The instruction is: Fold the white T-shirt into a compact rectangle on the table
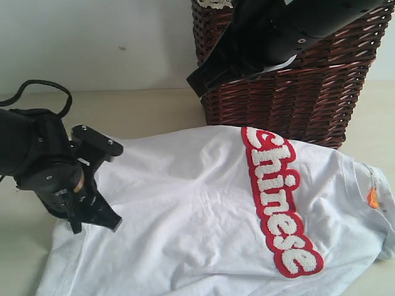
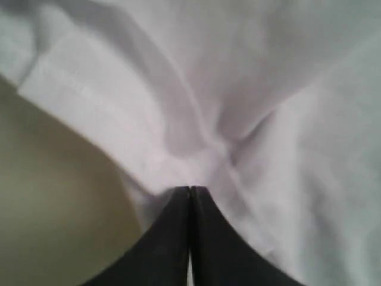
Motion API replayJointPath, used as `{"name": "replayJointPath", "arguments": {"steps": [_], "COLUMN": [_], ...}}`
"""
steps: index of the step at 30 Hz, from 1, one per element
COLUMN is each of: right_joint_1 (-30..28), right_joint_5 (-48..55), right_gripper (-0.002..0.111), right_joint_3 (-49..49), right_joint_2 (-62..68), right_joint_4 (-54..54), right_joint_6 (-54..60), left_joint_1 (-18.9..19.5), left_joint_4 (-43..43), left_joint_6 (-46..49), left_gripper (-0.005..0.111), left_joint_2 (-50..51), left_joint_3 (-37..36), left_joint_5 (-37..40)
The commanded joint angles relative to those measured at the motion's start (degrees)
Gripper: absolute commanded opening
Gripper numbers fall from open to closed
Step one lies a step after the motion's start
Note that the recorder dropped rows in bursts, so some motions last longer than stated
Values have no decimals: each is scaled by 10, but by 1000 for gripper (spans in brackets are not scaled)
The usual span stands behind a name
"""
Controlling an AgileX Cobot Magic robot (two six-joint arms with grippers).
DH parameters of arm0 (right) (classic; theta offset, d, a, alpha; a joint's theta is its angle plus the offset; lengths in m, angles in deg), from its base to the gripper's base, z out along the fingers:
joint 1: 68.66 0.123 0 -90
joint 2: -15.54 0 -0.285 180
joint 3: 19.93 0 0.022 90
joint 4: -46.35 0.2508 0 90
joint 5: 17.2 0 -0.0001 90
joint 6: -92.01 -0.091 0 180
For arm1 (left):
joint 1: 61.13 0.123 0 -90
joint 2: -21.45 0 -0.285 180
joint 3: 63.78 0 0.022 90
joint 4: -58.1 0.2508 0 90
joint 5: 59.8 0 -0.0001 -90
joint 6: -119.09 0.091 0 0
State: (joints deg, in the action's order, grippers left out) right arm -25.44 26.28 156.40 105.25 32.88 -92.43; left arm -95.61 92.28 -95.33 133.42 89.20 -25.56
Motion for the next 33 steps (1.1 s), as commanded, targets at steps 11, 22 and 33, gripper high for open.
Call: {"name": "replayJointPath", "arguments": {"steps": [11,22,33], "right_joint_1": [-1,-1,-1], "right_joint_5": [-3,-3,-2], "right_gripper": [7,7,7], "right_joint_3": [-1,-1,-1], "right_joint_2": [-5,-5,-5], "right_joint_4": [-4,-3,-3], "right_joint_6": [-1,-1,-1], "left_joint_1": [63,-12,106], "left_joint_4": [-181,-146,-135], "left_joint_6": [162,156,152], "left_gripper": [0,0,0], "left_joint_2": [-109,-5,9], "left_joint_3": [-36,-35,-39], "left_joint_5": [-81,-141,-58]}}
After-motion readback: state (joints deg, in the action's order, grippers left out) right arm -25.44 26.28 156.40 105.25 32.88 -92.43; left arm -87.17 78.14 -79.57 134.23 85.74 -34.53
